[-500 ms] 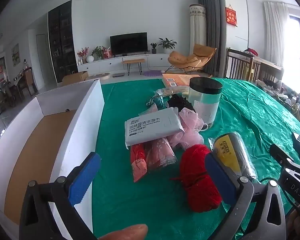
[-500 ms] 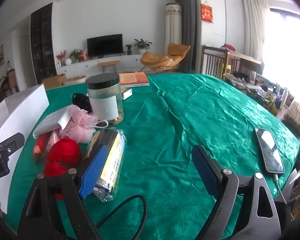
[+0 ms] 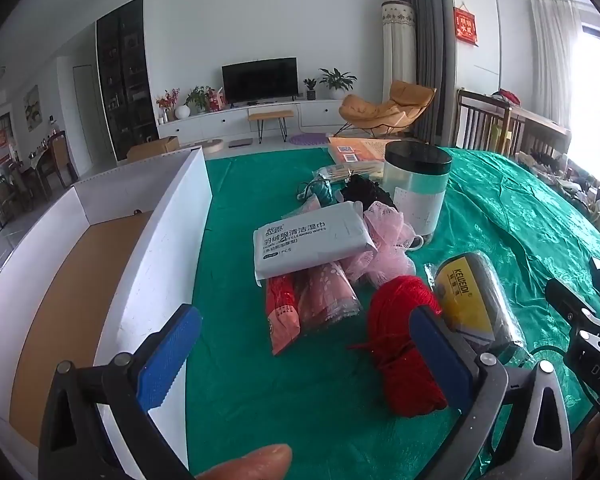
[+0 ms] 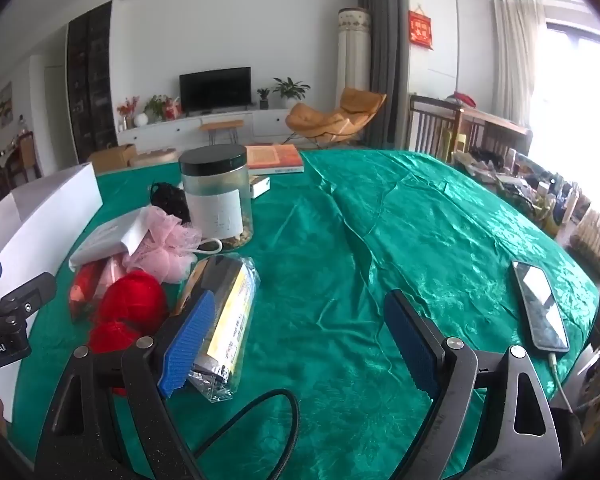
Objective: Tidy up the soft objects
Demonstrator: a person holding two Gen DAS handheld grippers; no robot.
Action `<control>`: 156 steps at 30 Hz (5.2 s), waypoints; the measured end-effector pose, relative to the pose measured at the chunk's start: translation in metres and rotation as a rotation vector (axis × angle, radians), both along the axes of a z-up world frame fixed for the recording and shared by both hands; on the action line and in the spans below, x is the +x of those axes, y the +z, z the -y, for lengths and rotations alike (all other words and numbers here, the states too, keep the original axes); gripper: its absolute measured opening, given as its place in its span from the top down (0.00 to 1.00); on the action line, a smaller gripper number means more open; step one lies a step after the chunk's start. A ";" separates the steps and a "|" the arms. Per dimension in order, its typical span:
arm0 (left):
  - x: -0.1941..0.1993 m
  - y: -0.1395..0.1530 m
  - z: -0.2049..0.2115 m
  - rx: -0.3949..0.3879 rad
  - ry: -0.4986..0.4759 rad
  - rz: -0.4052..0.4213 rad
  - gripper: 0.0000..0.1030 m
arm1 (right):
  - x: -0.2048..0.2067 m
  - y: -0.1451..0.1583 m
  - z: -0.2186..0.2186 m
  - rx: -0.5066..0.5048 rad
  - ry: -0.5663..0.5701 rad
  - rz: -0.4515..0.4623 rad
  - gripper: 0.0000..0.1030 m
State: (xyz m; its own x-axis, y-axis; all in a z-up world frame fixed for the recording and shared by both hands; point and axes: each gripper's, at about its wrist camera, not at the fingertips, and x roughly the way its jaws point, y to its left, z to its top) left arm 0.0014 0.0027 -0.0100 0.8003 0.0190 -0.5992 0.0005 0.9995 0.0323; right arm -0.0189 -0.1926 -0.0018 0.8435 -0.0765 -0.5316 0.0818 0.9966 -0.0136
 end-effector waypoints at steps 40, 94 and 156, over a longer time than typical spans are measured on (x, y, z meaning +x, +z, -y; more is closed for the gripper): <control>0.003 -0.021 -0.001 0.037 0.008 -0.076 0.00 | 0.002 -0.004 -0.006 -0.011 0.023 -0.014 0.14; 0.027 -0.038 -0.014 0.187 -0.055 -0.101 0.00 | 0.002 -0.006 -0.007 -0.009 0.024 -0.024 0.14; 0.037 -0.083 -0.012 -0.015 -0.202 -0.300 0.00 | 0.034 -0.039 0.002 0.295 -0.054 -0.245 0.15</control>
State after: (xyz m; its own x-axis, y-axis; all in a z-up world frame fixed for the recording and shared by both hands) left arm 0.0386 0.0147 -0.0932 0.5755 -0.1318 -0.8071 0.2049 0.9787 -0.0137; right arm 0.0155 -0.1946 -0.0405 0.6877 0.0694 -0.7226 0.1640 0.9548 0.2478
